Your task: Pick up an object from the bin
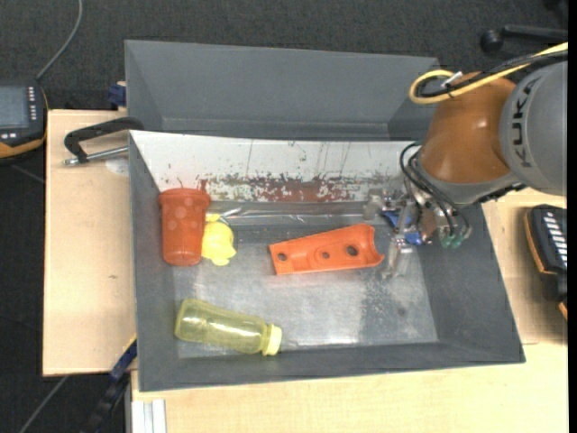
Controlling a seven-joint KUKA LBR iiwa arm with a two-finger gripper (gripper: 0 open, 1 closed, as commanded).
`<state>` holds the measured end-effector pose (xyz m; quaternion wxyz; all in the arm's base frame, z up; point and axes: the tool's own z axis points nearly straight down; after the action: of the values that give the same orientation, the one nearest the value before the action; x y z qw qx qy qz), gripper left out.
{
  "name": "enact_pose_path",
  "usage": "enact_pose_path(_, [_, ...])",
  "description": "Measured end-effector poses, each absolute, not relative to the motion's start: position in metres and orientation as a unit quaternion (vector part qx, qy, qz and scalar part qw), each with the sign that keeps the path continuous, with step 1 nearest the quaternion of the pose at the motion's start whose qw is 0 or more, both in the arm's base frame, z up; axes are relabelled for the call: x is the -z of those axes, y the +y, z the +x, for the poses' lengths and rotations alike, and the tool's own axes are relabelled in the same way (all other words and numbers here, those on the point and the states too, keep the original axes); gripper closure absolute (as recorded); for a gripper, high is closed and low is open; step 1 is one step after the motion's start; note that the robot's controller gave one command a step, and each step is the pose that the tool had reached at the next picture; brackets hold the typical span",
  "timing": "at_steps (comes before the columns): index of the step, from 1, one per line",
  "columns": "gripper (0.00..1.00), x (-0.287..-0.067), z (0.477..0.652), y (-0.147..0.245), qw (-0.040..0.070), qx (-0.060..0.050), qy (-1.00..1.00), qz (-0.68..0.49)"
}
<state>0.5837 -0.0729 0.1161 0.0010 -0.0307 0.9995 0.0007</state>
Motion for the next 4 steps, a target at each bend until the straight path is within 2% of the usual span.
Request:
enact_pose_path(1, [0.00, -0.110, 0.588, -0.049, 0.000, -0.002, 0.999, 0.033])
enact_pose_path(2, [0.00, -0.135, 0.589, -0.025, 0.004, -0.001, 1.000, 0.005])
enact_pose_path(3, [0.00, -0.086, 0.597, -0.014, 0.002, -0.002, 1.000, -0.018])
enact_pose_path(4, [1.00, -0.071, 0.591, 0.005, 0.005, -0.001, 1.000, -0.020])
